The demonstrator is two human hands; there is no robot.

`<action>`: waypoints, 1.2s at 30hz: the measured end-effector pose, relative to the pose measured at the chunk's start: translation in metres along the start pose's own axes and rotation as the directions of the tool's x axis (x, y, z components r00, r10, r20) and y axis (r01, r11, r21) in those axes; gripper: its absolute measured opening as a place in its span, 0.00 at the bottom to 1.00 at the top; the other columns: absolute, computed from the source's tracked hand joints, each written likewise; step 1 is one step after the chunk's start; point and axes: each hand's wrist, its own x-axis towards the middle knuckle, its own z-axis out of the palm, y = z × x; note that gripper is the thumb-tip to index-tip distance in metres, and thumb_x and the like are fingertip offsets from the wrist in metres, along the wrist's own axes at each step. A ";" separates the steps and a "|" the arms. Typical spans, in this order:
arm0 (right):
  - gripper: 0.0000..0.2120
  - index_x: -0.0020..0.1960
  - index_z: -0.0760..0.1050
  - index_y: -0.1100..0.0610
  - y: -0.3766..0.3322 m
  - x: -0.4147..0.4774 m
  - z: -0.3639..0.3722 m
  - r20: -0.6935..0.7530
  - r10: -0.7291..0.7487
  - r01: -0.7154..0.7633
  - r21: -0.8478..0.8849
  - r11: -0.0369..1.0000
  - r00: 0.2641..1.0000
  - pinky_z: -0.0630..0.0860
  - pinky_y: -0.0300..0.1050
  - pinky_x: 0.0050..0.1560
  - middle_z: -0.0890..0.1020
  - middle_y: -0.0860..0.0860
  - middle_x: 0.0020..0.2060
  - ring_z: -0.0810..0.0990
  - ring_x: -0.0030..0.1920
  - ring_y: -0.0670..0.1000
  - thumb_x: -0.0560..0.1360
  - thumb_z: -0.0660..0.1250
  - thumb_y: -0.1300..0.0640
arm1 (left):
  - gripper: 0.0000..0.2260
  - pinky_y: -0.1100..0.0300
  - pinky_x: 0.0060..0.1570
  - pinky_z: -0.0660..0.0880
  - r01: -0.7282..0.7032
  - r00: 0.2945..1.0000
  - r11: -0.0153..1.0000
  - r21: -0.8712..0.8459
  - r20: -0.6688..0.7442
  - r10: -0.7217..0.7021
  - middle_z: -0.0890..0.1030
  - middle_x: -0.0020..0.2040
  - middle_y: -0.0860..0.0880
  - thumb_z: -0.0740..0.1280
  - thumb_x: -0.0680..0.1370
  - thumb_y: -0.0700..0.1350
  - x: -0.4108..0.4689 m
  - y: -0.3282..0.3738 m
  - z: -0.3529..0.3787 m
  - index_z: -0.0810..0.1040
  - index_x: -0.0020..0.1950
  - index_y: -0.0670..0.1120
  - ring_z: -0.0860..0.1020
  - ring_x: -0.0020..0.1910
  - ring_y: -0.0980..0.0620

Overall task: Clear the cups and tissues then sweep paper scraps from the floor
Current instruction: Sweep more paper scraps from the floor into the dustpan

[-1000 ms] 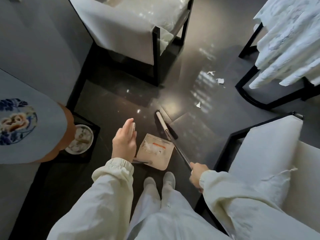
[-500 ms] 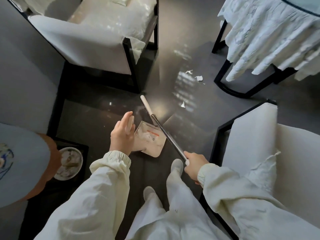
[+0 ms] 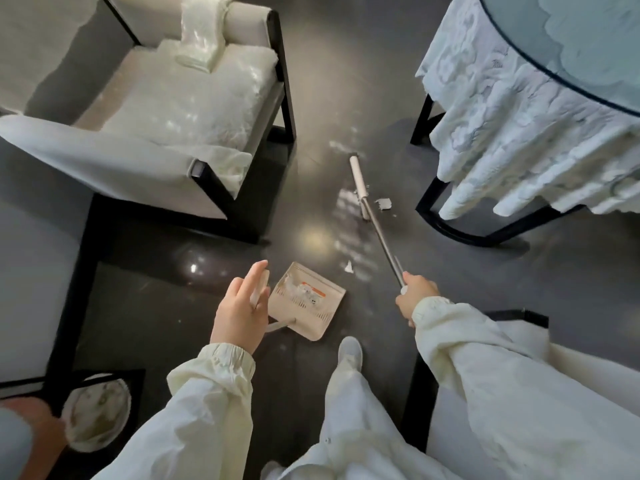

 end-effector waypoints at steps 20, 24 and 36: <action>0.18 0.69 0.66 0.58 -0.052 0.061 -0.053 0.295 0.053 0.065 -0.374 0.925 0.954 0.77 0.48 0.54 0.74 0.58 0.64 0.78 0.57 0.60 0.79 0.58 0.63 | 0.19 0.58 0.44 0.74 0.048 0.998 0.998 0.032 0.040 -0.049 0.77 0.47 0.45 0.66 0.77 0.38 0.111 0.045 0.031 0.73 0.68 0.48 0.75 0.39 0.49; 0.22 0.71 0.65 0.57 -0.040 0.039 -0.055 0.281 0.002 0.079 -0.277 0.958 0.960 0.66 0.38 0.30 0.74 0.58 0.63 0.71 0.40 0.55 0.78 0.58 0.65 | 0.19 0.59 0.44 0.71 0.026 0.999 0.999 0.029 0.035 -0.027 0.79 0.49 0.42 0.66 0.77 0.37 0.107 0.046 0.030 0.73 0.68 0.47 0.74 0.41 0.51; 0.25 0.73 0.63 0.56 -0.046 0.132 -0.093 0.062 0.013 -0.012 -0.028 1.000 0.998 0.78 0.52 0.45 0.73 0.56 0.52 0.72 0.41 0.57 0.76 0.56 0.66 | 0.22 0.69 0.41 0.70 0.018 0.999 0.996 0.083 0.033 -0.020 0.77 0.44 0.48 0.68 0.75 0.37 0.081 0.020 0.026 0.72 0.68 0.47 0.76 0.35 0.52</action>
